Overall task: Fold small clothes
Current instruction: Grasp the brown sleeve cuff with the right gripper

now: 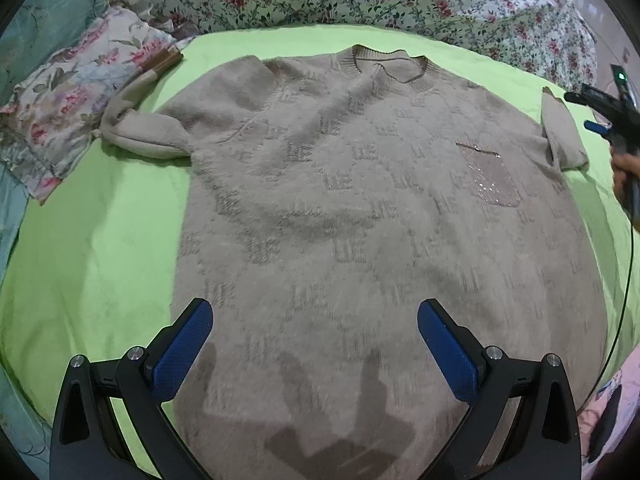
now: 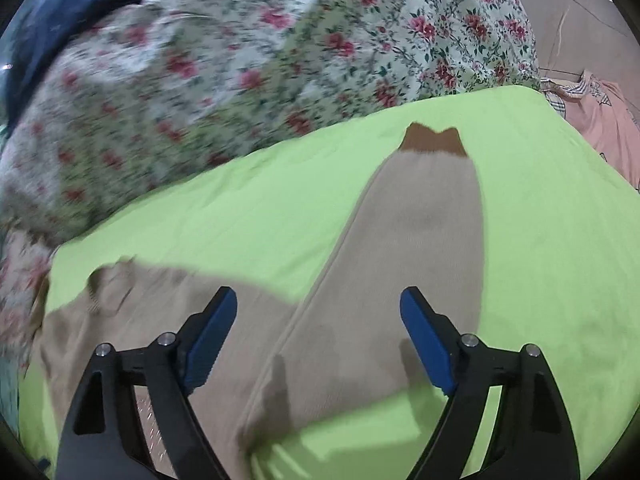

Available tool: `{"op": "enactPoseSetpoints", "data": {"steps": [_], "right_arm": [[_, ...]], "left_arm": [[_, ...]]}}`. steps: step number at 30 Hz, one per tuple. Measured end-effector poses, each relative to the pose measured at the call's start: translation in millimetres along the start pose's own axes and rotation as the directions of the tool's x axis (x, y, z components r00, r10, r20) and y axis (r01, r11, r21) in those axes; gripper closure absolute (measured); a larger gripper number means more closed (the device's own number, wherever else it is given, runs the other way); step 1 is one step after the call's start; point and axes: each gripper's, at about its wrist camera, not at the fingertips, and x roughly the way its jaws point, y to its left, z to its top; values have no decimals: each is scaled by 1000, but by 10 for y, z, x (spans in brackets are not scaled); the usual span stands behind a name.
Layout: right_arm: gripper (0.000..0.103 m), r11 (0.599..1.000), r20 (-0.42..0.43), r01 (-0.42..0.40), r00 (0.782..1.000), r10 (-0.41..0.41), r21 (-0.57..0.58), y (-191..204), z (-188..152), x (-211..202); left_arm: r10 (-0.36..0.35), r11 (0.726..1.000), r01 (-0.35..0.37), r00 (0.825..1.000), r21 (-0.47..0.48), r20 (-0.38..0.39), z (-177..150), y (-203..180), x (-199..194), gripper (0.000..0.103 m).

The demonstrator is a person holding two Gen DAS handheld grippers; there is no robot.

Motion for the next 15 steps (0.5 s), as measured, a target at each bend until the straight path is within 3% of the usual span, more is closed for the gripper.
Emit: {"op": "enactPoseSetpoints", "data": {"steps": [6,11,14,15], "right_arm": [[25,990,2,130,991,-130,45,-328,475,650],[28,982,-13,179,984,-178,58,-446,707,1027],[51,976,-20,211,977,-210,59,-496,780,1189],[67,976,-13,208,978,-208,68,-506,789,1181]], "left_arm": [[0,1000,-1,999,-15,-41,131,3,298,1],[4,1000,-4,998,-10,-68,275,-34,548,1],[-30,999,29,997,-26,-64,369,-67,620,1],[-40,999,39,997,-28,-59,393,-78,630,1]]}}
